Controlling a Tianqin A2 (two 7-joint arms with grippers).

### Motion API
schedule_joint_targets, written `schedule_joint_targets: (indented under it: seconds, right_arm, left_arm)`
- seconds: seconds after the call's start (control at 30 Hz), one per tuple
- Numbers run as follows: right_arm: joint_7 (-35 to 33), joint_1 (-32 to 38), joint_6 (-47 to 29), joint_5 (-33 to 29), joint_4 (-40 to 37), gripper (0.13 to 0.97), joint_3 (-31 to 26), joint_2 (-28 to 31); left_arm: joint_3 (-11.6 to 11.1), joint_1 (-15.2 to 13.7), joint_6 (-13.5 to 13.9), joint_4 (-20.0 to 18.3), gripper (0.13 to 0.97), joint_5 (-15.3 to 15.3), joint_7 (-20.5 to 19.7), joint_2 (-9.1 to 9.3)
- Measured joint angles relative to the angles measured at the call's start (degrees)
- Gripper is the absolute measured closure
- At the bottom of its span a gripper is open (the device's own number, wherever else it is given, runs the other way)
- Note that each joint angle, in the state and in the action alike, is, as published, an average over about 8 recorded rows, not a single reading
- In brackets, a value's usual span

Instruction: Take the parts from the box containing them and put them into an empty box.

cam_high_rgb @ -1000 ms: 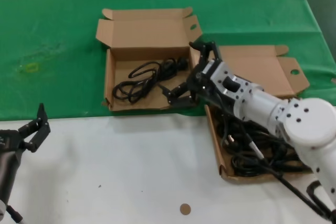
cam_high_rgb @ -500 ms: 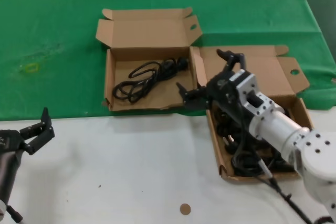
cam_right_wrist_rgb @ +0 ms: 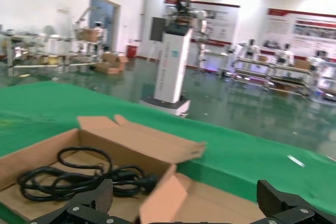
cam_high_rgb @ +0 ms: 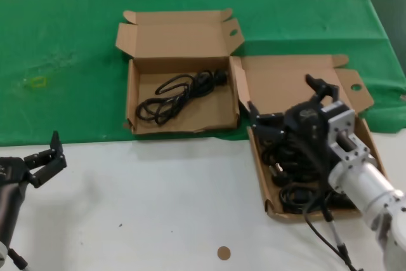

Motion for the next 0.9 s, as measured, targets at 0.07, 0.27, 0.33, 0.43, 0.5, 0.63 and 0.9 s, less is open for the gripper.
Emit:
schedule_joint_targets:
  seconds: [0.07, 0.27, 0.33, 0.43, 0.5, 0.63, 0.9]
  right_arm:
    - [0.2, -1.5, 1.1, 0.8, 1.1, 0.129, 0.8, 0.0]
    - [0.8, -6.1, 4.4, 3.2, 4.4, 0.129, 3.1, 0.0]
    - [1.0, -7.4, 5.4, 3.9, 5.4, 0.129, 3.7, 0.0]
    - [1.1, -8.6, 6.3, 4.6, 6.3, 0.129, 4.4, 0.0]
    - [1.2, -9.0, 6.5, 4.8, 6.6, 0.129, 4.6, 0.1]
    - [1.2, -9.1, 6.6, 4.9, 6.7, 0.129, 4.7, 0.1]
    - [1.2, -9.1, 6.7, 4.9, 6.7, 0.129, 4.7, 0.1]
  left_arm:
    - [0.0, 0.0, 0.0, 0.0, 0.137, 0.0, 0.0, 0.00]
    - [0.0, 0.0, 0.0, 0.0, 0.132, 0.0, 0.0, 0.00]
    - [0.0, 0.0, 0.0, 0.0, 0.132, 0.0, 0.0, 0.00]
    - [0.0, 0.0, 0.0, 0.0, 0.132, 0.0, 0.0, 0.00]
    - [0.0, 0.0, 0.0, 0.0, 0.132, 0.0, 0.0, 0.00]
    - [0.0, 0.0, 0.0, 0.0, 0.132, 0.0, 0.0, 0.00]
    - [0.0, 0.0, 0.0, 0.0, 0.132, 0.0, 0.0, 0.00]
